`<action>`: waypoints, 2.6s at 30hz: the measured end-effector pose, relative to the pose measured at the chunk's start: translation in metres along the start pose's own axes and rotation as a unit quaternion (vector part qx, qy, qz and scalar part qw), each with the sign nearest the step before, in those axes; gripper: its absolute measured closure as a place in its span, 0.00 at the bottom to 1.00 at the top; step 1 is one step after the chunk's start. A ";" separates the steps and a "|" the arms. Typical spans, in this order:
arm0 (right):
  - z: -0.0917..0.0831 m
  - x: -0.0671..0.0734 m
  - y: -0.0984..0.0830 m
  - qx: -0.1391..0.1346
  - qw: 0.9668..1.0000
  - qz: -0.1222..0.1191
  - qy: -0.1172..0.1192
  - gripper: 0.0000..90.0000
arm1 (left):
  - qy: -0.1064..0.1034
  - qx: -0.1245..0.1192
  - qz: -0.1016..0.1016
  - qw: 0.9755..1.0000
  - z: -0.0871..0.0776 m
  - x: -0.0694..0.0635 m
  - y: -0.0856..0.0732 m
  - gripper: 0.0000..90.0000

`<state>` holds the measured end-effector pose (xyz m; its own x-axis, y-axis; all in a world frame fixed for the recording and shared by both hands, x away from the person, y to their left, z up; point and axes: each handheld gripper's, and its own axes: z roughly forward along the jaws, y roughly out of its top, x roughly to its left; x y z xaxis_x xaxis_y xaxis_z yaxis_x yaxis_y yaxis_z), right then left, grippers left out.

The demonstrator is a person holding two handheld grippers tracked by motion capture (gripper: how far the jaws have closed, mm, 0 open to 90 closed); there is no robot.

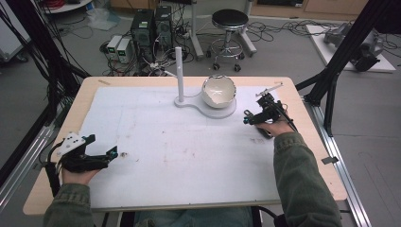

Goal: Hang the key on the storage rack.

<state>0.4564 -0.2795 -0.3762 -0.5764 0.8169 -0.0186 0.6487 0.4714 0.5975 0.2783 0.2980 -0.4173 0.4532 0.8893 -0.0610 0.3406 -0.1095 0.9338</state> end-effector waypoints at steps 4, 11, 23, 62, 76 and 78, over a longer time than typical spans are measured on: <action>0.006 -0.003 0.009 0.020 1.000 -0.004 -0.002 0.01 | 0.000 0.000 -0.001 1.000 0.001 0.000 0.000 0.02; 0.022 -0.018 0.022 0.057 0.998 0.003 -0.006 0.01 | -0.003 -0.001 -0.001 1.000 0.002 0.002 0.001 0.02; 0.051 -0.038 0.017 0.126 0.992 0.006 -0.011 0.05 | -0.010 0.008 0.000 1.000 0.007 0.002 0.001 0.02; 0.058 -0.031 0.019 0.179 0.984 0.008 -0.009 0.93 | -0.017 0.004 -0.002 1.000 0.010 0.002 0.002 0.02; 0.021 -0.040 0.017 0.123 0.992 0.021 0.033 0.93 | -0.014 0.013 0.005 1.000 0.006 0.002 0.001 0.02; 0.013 -0.043 0.016 0.113 0.992 0.027 0.040 0.93 | -0.015 0.014 0.007 1.000 0.005 0.001 0.000 0.02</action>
<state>0.4982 -0.3027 -0.3760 -0.5704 0.8177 0.0777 0.7690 0.4983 0.4005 0.2834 0.2968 -0.4189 0.4824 0.8740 -0.0582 0.3569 -0.1354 0.9243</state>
